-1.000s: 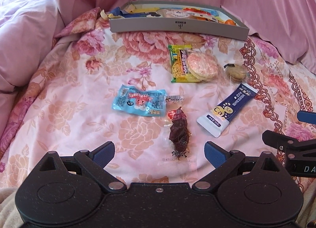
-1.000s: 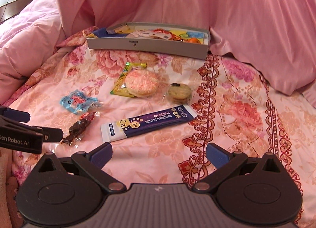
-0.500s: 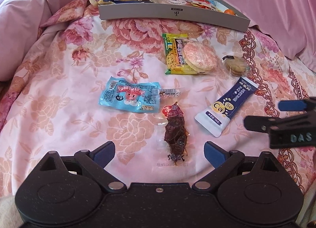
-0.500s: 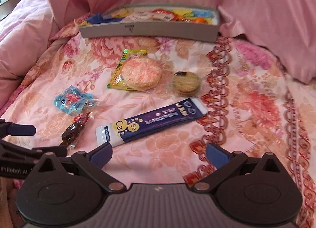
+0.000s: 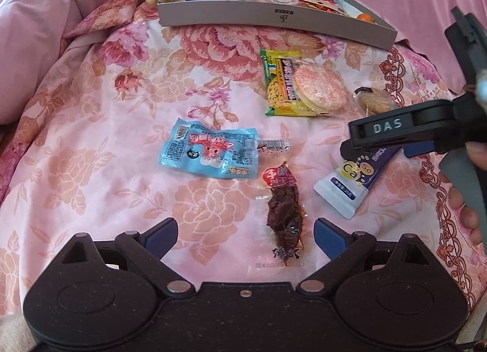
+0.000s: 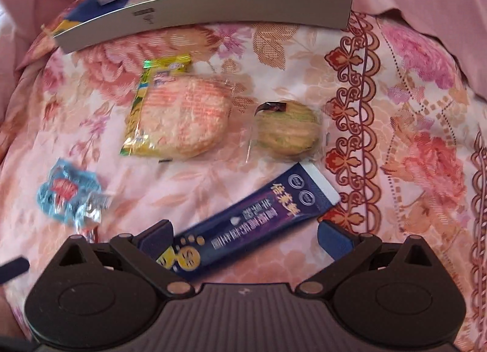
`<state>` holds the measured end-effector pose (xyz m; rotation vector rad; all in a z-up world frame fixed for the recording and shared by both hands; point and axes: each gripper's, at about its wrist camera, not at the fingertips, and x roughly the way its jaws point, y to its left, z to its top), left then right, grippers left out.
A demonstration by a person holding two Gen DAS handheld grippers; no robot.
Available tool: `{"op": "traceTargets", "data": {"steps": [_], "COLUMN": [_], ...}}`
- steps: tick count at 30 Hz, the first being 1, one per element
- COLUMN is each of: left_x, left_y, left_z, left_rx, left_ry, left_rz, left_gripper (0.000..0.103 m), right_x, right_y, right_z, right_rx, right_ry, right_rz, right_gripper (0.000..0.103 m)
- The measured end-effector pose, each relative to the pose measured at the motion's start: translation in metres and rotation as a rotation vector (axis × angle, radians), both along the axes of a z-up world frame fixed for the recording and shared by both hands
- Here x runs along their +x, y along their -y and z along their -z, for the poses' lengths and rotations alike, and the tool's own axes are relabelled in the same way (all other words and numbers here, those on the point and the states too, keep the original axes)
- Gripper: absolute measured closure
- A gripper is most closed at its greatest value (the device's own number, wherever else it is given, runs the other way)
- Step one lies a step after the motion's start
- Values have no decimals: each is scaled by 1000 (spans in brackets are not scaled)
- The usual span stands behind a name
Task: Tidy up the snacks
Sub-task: 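Lower the left tool onto the dark jerky stick while the right tool lowers onto the blue milk powder stick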
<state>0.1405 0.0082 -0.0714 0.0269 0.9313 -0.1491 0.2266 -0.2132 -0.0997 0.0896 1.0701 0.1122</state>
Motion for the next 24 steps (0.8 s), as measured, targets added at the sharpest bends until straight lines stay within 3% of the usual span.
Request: {"op": "traceTargets", "data": {"steps": [12, 24], "left_x": [1, 0], "left_y": [-4, -1], "left_z": [0, 1], "left_rx": [-4, 12], "left_ry": [-9, -4], "left_rz": [-23, -8], "left_gripper": [8, 8], "right_x": [-7, -35], "right_y": [-10, 9], "right_z": [10, -3], "right_rx": [-110, -208], "right_ry": [40, 77], "right_rz": [-93, -192], "right_gripper": [0, 0]}}
